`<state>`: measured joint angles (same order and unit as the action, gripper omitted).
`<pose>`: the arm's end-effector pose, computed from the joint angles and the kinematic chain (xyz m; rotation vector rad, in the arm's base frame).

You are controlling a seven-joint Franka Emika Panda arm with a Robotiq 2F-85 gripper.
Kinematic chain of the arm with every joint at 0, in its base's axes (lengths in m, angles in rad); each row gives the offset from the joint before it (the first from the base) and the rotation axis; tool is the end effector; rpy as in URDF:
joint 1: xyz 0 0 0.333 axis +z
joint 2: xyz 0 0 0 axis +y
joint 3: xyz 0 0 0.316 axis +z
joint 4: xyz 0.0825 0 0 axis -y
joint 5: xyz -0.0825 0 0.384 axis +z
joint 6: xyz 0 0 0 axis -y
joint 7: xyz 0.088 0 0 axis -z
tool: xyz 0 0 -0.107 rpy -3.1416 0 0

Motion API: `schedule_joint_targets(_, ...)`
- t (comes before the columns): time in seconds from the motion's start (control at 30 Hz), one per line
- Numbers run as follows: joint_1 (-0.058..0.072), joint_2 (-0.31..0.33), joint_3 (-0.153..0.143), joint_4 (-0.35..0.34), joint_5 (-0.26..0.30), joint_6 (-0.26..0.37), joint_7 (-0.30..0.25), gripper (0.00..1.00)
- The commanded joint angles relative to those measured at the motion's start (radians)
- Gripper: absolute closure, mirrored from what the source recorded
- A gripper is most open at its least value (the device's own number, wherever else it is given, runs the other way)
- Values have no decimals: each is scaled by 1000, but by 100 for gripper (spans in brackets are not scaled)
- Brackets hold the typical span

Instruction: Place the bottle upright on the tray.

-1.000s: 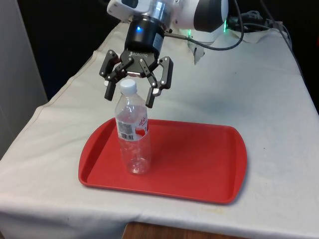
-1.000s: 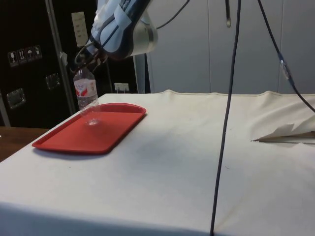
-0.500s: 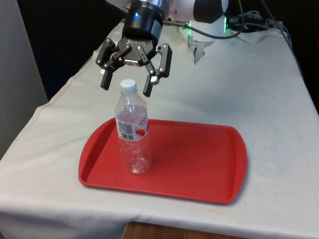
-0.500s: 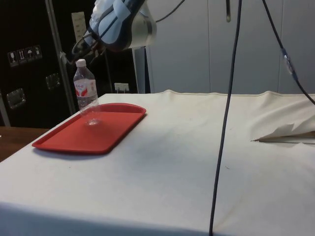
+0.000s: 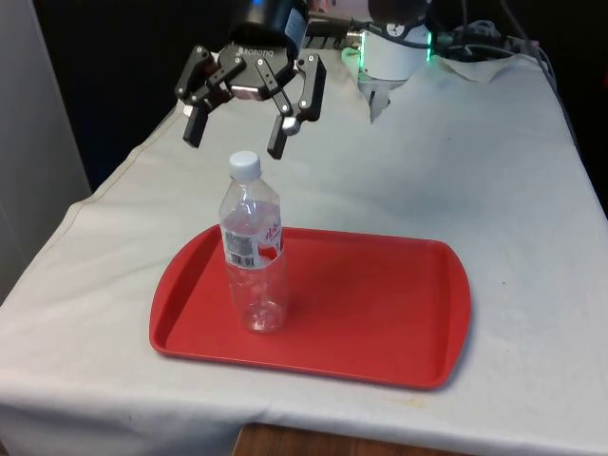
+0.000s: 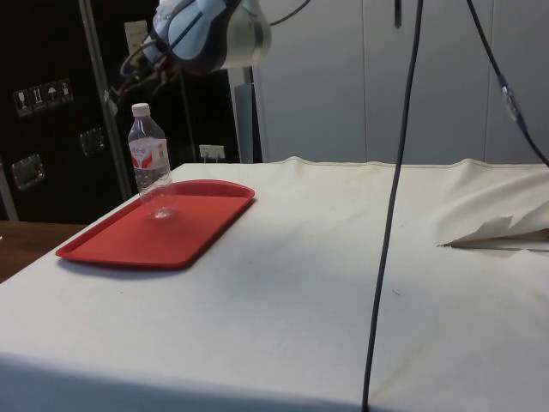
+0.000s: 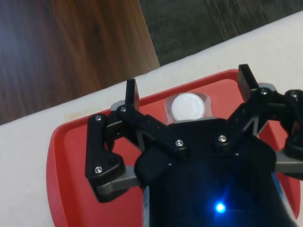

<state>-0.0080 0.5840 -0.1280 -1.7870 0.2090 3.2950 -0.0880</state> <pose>0.6995 -0.1018 0.3414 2.7152 -0.2920 1.3623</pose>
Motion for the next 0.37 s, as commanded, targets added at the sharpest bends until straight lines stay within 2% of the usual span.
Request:
schedule_joint_targets(0.0, 2, -8, -3, -1, 2, -6, 2, 0)
schedule_joint_targets(0.3, 3, -30, -4, 2, 2, -8, 1, 0)
schedule_joint_targets(0.33, 0, -25, -1, 4, 0, -1, 0, 0)
